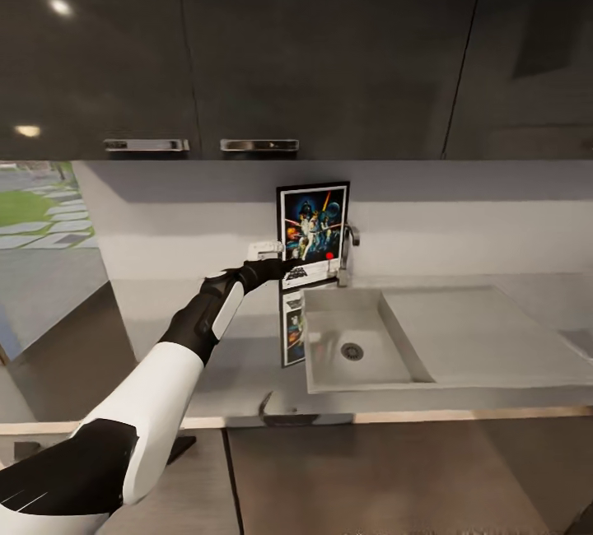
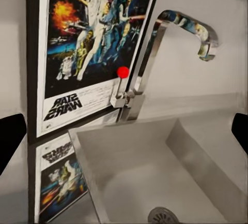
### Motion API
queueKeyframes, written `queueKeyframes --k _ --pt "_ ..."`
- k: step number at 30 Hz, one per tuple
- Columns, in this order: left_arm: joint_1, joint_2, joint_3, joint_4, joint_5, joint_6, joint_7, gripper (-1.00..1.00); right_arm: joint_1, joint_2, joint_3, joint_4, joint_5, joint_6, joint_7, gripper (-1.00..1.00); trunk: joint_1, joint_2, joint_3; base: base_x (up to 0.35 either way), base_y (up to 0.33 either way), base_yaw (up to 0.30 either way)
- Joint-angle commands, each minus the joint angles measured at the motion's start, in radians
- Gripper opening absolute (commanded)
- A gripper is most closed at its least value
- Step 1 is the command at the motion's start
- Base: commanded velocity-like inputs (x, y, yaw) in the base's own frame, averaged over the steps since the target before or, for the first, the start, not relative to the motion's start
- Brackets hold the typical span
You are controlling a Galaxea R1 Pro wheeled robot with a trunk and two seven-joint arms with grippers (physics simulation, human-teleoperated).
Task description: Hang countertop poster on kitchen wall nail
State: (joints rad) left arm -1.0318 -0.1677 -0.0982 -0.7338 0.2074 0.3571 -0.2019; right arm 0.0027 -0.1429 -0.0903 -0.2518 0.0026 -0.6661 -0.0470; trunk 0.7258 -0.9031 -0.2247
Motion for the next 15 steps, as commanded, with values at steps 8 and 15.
queueKeyframes --k 8,15 --pt "-0.001 0.0 0.0 -0.001 0.007 0.006 -0.002 1.0 0.0 0.0 -0.002 -0.001 0.002 -0.001 -0.002 1.0 0.0 -0.001 -0.001 0.002 0.004 -0.137" --pt "-0.001 0.0 0.0 -0.001 0.007 0.006 -0.002 1.0 0.0 -0.001 -0.002 -0.001 0.003 -0.001 -0.002 1.0 0.0 -0.001 -0.001 0.112 0.108 -0.012"
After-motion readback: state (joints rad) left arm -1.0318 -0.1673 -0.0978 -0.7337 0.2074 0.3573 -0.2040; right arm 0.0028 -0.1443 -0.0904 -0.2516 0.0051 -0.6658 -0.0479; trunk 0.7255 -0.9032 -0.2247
